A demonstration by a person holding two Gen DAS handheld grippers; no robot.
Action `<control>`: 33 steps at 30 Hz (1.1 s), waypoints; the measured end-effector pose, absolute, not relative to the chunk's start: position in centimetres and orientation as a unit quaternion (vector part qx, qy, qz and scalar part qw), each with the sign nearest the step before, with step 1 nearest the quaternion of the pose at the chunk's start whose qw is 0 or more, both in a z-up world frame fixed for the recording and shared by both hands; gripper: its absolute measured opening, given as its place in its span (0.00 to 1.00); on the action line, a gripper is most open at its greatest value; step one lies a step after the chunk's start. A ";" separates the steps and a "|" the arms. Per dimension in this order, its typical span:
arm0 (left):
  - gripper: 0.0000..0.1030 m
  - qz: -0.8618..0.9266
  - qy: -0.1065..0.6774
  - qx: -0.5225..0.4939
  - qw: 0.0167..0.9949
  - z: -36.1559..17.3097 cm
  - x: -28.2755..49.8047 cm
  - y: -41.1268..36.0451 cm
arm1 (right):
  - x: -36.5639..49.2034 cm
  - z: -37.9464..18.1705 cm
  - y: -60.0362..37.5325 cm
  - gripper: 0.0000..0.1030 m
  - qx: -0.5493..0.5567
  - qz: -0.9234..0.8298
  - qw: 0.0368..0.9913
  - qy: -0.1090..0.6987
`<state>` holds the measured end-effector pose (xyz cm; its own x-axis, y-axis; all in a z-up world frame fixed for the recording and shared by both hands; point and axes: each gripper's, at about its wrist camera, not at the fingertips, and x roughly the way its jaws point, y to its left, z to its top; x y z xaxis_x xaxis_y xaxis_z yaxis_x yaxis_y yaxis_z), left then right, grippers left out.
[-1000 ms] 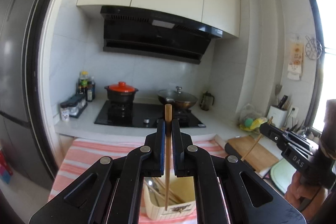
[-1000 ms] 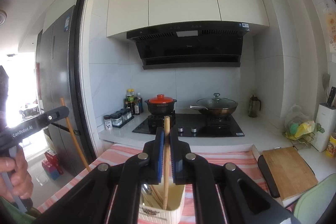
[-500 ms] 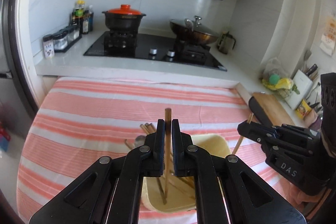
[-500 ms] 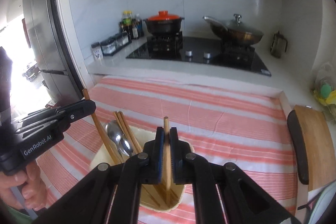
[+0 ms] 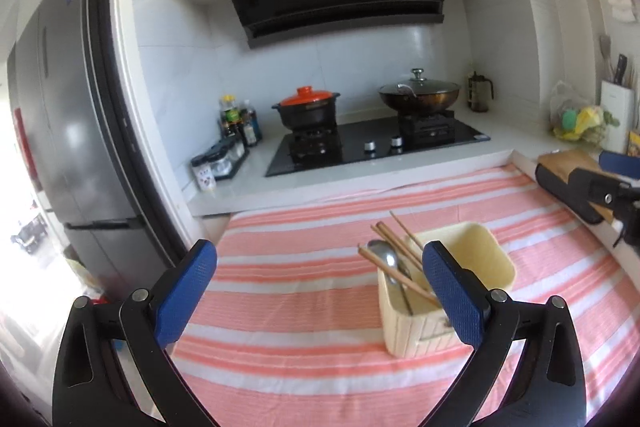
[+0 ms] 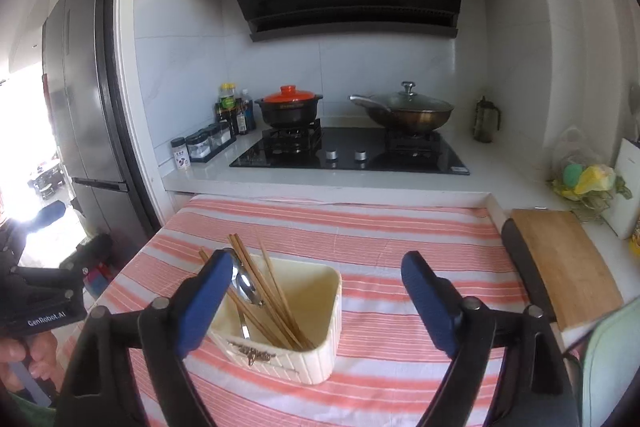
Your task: Organize utensils
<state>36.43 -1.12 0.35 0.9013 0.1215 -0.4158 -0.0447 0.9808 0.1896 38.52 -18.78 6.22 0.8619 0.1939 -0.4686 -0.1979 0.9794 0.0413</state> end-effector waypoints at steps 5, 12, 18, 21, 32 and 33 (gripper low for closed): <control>1.00 0.047 0.214 0.120 0.968 -1.6 29.0 -3.4 | 29.9 7.0 -19.8 1.00 0.009 0.088 0.973 0.214; 1.00 0.034 0.239 0.103 0.965 -1.2 22.0 -4.1 | 22.0 7.6 -20.5 1.00 0.006 0.075 0.972 0.221; 1.00 0.025 0.230 0.079 0.970 0.4 17.9 -3.7 | 17.5 7.5 -19.3 1.00 -0.013 0.083 0.973 0.214; 1.00 0.018 0.231 0.066 0.971 0.8 16.4 -3.4 | 15.7 7.1 -18.3 1.00 -0.019 0.089 0.972 0.216; 1.00 0.029 0.237 0.048 0.970 1.7 14.1 -2.0 | 12.3 6.8 -17.2 1.00 -0.015 0.080 0.973 0.215; 1.00 0.031 0.236 0.045 0.970 1.8 13.9 -1.9 | 12.2 6.8 -17.2 1.00 -0.015 0.081 0.973 0.215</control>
<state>13.92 -1.93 1.76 0.8865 0.0810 -0.4555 -0.0381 0.9940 0.1026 12.21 -17.19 6.79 0.8944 0.1516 -0.4207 -0.1642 0.9864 0.0065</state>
